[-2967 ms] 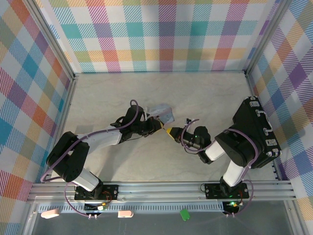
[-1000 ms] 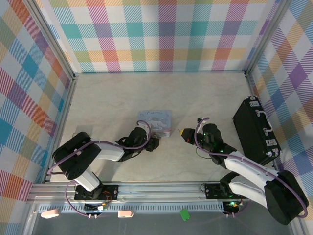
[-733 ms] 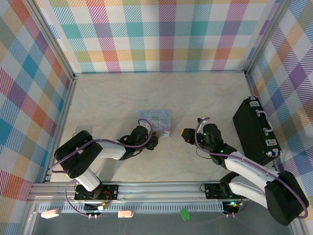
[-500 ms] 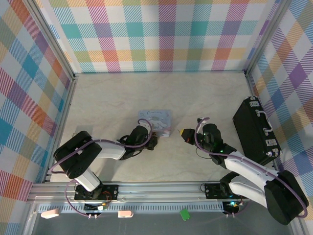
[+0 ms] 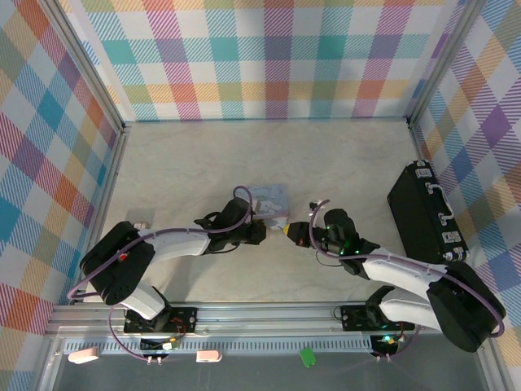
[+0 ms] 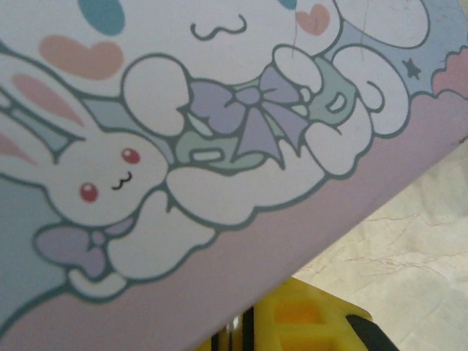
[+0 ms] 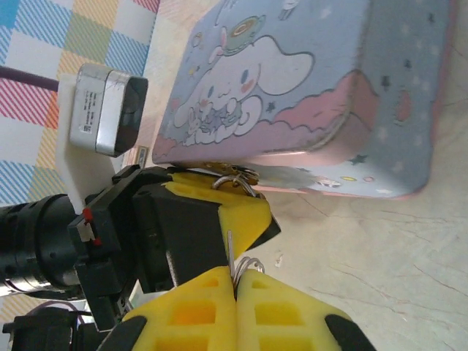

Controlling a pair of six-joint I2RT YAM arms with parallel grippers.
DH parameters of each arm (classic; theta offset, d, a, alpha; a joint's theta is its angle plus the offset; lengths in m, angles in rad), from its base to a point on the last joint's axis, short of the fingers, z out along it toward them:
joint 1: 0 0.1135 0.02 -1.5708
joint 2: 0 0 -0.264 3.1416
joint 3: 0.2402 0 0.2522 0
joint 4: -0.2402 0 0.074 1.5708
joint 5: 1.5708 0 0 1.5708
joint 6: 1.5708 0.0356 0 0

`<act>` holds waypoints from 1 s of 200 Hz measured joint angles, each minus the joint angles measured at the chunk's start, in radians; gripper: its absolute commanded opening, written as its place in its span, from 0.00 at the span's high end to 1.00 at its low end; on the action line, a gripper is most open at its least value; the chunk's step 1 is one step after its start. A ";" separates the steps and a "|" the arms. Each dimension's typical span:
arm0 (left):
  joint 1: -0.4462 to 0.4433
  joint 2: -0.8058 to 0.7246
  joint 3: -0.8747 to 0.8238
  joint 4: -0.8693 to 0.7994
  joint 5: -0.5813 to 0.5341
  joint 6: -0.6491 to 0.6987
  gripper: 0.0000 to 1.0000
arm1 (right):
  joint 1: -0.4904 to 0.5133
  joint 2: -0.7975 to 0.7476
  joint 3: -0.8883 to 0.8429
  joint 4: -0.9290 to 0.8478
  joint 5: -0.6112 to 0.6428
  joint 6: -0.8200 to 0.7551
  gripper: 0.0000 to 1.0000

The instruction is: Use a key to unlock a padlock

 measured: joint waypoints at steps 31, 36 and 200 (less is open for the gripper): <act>0.005 0.004 0.023 -0.034 0.035 -0.038 0.97 | 0.000 0.097 0.000 0.055 0.003 -0.001 1.00; 0.005 0.006 0.027 -0.037 0.037 -0.043 0.97 | 0.000 0.112 0.001 0.059 0.004 -0.002 1.00; 0.117 -0.005 -0.085 0.105 0.066 -0.206 0.98 | -0.071 0.583 0.218 0.304 -0.163 0.092 1.00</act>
